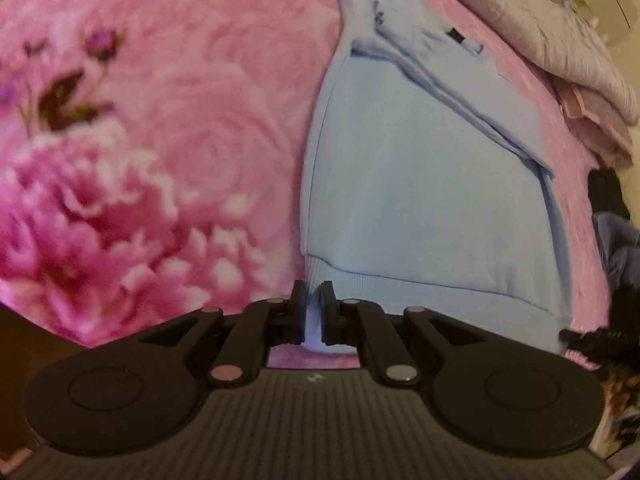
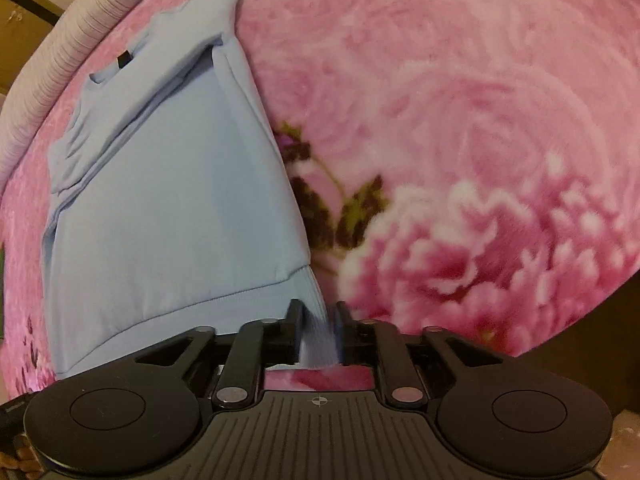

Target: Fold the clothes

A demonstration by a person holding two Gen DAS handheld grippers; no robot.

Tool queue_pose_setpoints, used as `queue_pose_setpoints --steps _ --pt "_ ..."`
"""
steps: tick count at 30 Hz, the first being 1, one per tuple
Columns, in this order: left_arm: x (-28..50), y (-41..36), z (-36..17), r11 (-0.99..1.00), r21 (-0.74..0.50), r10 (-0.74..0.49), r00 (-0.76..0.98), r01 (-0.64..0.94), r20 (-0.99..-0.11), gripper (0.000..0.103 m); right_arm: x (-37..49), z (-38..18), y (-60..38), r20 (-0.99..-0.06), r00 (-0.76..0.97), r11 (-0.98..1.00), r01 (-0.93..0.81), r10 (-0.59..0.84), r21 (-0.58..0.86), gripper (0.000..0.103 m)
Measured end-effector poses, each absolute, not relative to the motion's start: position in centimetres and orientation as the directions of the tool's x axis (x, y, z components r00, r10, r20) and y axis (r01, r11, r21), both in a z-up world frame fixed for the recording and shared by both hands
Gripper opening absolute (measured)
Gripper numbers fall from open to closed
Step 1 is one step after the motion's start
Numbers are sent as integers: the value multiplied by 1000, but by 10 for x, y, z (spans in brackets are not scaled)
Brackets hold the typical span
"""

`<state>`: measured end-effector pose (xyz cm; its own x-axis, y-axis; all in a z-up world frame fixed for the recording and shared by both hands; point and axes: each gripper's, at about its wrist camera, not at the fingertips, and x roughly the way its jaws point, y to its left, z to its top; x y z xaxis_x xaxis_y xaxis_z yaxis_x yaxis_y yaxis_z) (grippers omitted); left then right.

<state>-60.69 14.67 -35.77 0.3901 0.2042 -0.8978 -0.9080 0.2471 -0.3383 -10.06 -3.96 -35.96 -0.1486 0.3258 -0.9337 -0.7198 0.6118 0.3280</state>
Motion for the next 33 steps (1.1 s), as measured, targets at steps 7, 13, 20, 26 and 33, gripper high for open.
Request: queue_pose_setpoints --steps 7,13,20,26,33 --pt "-573 175 -311 370 -259 372 398 -892 -839 11 -121 -288 1 -871 94 464 -871 483 164 36" --pt "-516 192 -368 432 -214 420 406 -876 -812 11 -162 -346 43 -808 94 322 -939 582 122 39" --pt "-529 144 -382 441 -175 533 414 -880 -738 12 -180 -395 -30 -723 157 253 -967 673 27 39" --pt "-530 96 -361 430 -122 517 355 -895 -779 14 -204 -370 -75 -710 227 351 -936 666 30 39" --pt "-528 33 -328 424 -92 547 336 -901 -767 18 -239 -321 -105 -653 245 406 -908 716 104 39"
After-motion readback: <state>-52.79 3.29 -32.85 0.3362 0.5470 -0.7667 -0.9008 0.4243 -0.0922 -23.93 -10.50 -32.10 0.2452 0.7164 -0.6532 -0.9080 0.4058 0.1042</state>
